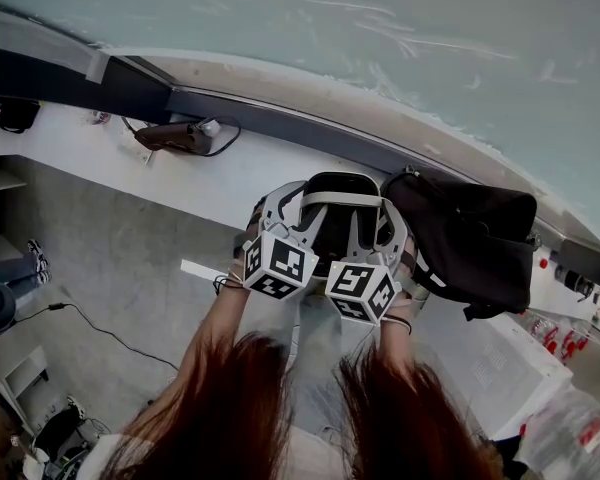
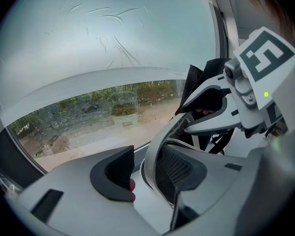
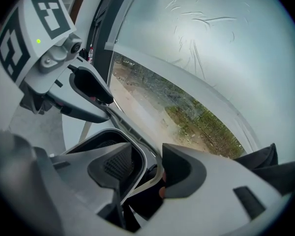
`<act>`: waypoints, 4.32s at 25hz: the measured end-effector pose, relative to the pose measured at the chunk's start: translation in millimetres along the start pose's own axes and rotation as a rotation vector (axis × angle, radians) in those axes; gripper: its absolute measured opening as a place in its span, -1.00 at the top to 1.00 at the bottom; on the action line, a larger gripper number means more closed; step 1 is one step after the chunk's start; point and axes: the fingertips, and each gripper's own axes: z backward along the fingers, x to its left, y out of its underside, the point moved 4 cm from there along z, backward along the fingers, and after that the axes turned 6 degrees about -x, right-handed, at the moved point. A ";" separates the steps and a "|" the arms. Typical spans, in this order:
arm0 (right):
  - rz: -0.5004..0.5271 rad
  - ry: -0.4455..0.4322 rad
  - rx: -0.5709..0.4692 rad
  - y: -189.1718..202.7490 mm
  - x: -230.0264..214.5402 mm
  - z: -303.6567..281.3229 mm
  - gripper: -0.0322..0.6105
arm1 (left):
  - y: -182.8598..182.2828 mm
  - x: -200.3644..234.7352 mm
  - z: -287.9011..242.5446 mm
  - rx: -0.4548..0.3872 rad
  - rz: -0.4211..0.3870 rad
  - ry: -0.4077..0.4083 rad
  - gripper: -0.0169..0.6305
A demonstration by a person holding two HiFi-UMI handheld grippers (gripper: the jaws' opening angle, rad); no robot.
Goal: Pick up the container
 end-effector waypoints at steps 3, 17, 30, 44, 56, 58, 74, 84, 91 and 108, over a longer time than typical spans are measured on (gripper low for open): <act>0.006 0.017 0.007 4.1 -2.7 -5.4 0.31 | 1.0 -0.7 -6.1 -0.001 0.008 0.008 0.43; -0.025 0.083 0.031 13.3 -11.9 -28.7 0.31 | 4.9 -6.7 -15.8 0.005 -0.008 0.015 0.44; -0.029 0.097 0.021 13.9 -13.0 -19.2 0.48 | 5.5 -7.3 -5.9 -0.037 0.008 -0.051 0.62; 0.087 0.095 -0.020 17.8 -6.6 3.3 0.53 | 4.0 -24.8 11.6 -0.029 -0.045 -0.113 0.63; 0.095 0.112 -0.075 9.0 -8.3 19.8 0.55 | -13.2 -26.9 29.8 -0.032 -0.140 -0.150 0.63; 0.087 0.117 -0.086 5.1 -9.7 24.4 0.55 | -18.1 -26.2 34.4 -0.037 -0.150 -0.155 0.63; 0.029 0.161 -0.186 -19.9 -24.9 86.0 0.56 | -64.9 -42.1 84.7 -0.103 -0.190 -0.232 0.63; 0.044 0.161 -0.246 -26.0 -30.3 125.8 0.55 | -82.9 -64.2 115.8 -0.123 -0.192 -0.282 0.63; 0.053 0.155 -0.306 -29.9 -32.3 160.1 0.55 | -96.0 -81.5 141.8 -0.146 -0.184 -0.327 0.63; 0.089 0.172 -0.438 -34.2 -30.2 251.9 0.57 | -125.7 -132.1 213.5 -0.216 -0.201 -0.433 0.63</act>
